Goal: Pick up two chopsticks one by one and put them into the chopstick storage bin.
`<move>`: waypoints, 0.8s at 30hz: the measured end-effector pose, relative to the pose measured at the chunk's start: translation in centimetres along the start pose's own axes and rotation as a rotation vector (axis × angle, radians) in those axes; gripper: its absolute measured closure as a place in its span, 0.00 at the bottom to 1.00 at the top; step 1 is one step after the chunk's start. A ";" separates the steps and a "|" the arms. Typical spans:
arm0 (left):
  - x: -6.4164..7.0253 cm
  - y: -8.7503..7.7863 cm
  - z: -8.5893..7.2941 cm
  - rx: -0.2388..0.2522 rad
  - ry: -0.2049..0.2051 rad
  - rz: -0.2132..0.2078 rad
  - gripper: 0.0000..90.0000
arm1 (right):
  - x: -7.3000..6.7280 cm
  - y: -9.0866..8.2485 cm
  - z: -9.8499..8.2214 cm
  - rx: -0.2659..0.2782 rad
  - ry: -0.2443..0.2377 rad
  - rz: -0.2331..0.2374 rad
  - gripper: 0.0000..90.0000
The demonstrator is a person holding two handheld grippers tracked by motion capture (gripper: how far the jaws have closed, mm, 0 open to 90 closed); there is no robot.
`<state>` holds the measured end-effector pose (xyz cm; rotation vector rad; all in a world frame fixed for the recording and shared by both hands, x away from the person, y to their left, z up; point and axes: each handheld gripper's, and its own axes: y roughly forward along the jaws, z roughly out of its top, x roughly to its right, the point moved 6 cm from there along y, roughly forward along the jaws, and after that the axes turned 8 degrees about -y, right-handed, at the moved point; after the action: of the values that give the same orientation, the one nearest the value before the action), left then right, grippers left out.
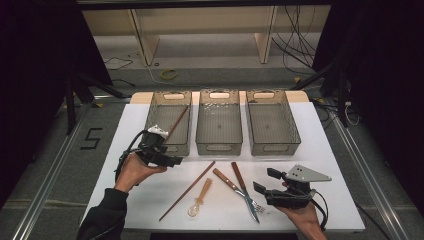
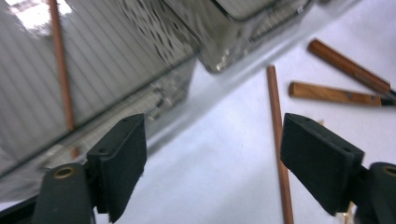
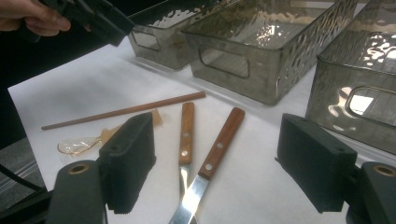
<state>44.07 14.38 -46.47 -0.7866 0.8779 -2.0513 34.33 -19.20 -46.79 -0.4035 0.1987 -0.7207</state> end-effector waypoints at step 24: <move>3.1 2.2 -2.9 -0.142 0.092 0.014 0.30 | 0.0 -0.1 0.0 0.001 -0.001 -0.001 0.31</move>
<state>41.15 11.77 -49.09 -0.7642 1.0866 -2.0432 34.30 -19.26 -46.75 -0.4031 0.1966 -0.7218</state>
